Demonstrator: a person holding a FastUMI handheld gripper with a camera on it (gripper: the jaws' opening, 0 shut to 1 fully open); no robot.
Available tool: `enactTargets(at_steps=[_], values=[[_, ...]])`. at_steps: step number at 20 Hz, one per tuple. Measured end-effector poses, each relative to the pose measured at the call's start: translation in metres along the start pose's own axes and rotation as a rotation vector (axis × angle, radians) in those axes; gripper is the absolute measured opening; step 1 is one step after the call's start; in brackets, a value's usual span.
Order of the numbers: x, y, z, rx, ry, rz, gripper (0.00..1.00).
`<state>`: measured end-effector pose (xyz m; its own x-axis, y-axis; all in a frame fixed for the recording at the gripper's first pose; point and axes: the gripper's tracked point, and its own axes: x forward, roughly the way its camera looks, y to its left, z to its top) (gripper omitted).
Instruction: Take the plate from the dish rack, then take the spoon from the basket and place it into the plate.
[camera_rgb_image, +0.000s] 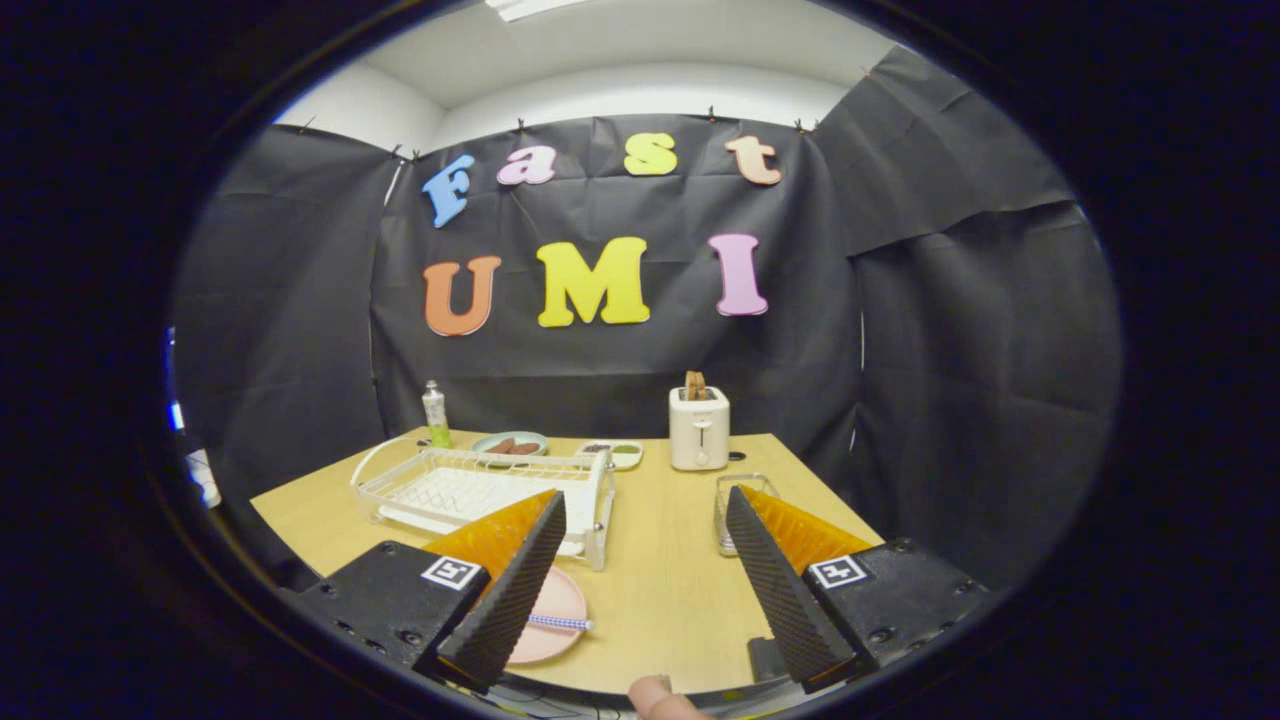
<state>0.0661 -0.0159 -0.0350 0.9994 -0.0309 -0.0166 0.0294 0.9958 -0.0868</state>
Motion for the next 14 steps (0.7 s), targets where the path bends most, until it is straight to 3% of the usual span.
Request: enactTargets(at_steps=[7,14], values=[[-0.063,-0.058,0.017,0.038,0.012,-0.081,1.0],[-0.103,-0.057,0.04,0.035,-0.045,-0.061,1.0]])
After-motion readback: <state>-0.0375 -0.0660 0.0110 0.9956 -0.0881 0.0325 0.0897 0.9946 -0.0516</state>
